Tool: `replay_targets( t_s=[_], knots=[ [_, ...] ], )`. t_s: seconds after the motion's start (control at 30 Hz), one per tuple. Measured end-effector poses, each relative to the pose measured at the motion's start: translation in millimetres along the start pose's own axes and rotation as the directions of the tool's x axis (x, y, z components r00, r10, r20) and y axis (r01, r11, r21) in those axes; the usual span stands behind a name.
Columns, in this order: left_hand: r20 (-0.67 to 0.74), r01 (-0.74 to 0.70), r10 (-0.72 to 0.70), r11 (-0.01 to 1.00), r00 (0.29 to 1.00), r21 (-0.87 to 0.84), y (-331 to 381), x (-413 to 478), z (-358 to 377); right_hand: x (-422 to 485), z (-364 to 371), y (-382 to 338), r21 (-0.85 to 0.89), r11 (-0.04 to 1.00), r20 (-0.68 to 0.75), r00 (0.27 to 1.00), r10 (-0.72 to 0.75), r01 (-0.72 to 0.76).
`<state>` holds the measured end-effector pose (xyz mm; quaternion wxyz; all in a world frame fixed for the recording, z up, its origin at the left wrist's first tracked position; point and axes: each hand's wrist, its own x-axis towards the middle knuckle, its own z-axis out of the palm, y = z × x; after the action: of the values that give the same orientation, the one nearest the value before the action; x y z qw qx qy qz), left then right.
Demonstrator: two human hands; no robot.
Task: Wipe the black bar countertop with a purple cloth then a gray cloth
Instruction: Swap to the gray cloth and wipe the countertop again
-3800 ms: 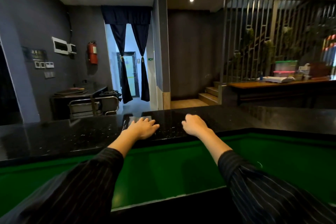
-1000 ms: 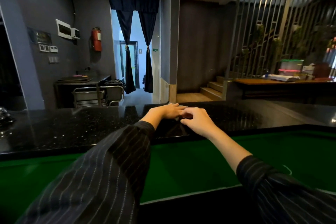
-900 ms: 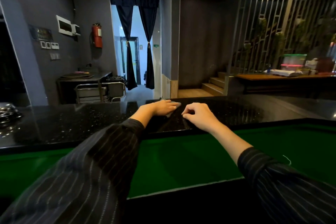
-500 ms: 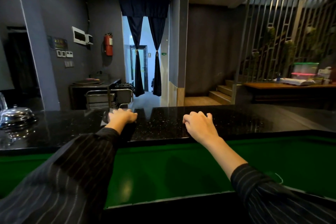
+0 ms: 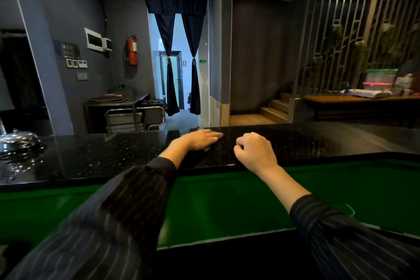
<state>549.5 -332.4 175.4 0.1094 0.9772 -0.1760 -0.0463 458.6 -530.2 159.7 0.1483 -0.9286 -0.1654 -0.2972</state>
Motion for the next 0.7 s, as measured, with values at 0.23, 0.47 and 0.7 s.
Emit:
replay_targets(
  t_s=[0.23,0.47,0.7],
  knots=[
    [-0.126,0.358,-0.35,0.932,0.928,0.05,-142.7,-118.0,-15.0,1.3,-11.0,-20.5,-0.069,0.991,0.07,0.991,0.116,-0.111],
    [-0.219,0.628,-0.598,0.771,0.771,0.103,-104.6,-147.7,-9.0,15.6,16.1,-111.8,0.12,0.979,0.276,0.953,0.124,-0.162],
    [-0.141,0.247,-0.227,0.957,0.964,0.151,-56.2,-93.8,-0.7,15.2,31.4,-111.6,0.031,0.992,0.202,0.973,0.114,-0.123]
  ],
)
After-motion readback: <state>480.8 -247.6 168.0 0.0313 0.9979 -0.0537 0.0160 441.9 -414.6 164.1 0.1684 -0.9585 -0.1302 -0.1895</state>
